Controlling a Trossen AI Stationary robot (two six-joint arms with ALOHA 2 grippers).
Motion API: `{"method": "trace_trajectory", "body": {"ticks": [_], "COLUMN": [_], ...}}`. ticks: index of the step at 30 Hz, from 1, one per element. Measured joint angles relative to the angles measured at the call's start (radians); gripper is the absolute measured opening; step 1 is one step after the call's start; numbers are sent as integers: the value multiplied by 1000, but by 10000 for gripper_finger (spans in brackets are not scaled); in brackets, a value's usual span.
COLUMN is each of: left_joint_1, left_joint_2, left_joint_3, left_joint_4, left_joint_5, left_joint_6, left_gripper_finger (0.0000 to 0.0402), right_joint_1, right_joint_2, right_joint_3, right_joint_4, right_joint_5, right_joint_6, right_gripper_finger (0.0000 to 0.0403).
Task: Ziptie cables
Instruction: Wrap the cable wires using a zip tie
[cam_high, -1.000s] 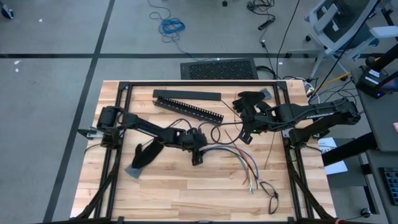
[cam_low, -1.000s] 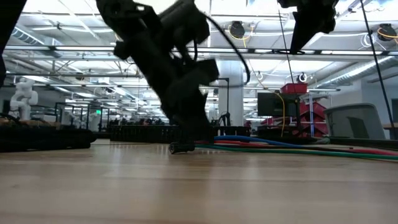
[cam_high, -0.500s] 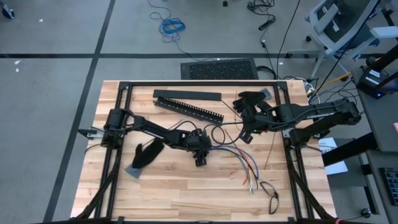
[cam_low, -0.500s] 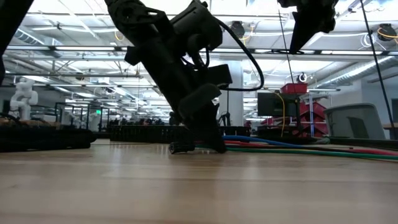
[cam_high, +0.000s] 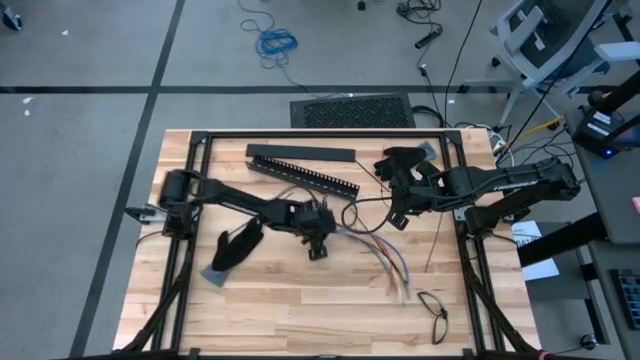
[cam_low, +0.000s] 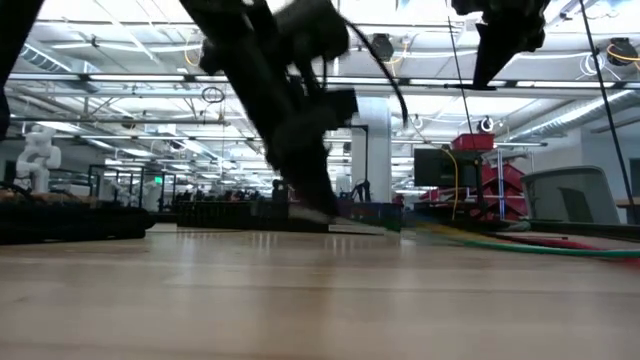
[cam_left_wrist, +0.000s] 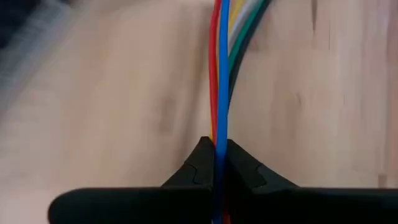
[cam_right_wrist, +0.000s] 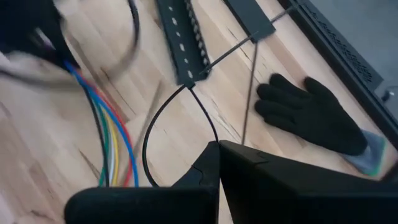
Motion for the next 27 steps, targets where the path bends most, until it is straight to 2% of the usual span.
{"method": "trace_trajectory", "body": {"ticks": [4,10,14,19,23,25,27], "left_joint_1": [-4,-5,-21,-46,-56,-58,-58], "left_joint_2": [-153,-424,-593,-802,-893,-902,-900], "left_joint_3": [-37,-93,-125,-163,-182,-211,-263], "left_joint_4": [-154,-202,-286,-313,-192,-49,163], "left_joint_5": [-71,-176,-316,-546,-699,-749,-763], "left_joint_6": [-1,-113,-207,-349,-360,-306,-239], "left_gripper_finger": [13,12,12,12,12,12,12], "right_joint_1": [0,0,0,5,6,7,6], "right_joint_2": [-4,0,0,1,1,11,31], "right_joint_3": [-3,-85,-190,-316,-380,-393,-393], "right_joint_4": [-13,-23,6,209,479,602,689], "right_joint_5": [2,-21,-109,-286,-390,-412,-420], "right_joint_6": [23,126,207,239,280,312,333], "right_gripper_finger": [0,0,0,0,0,0,0]}}
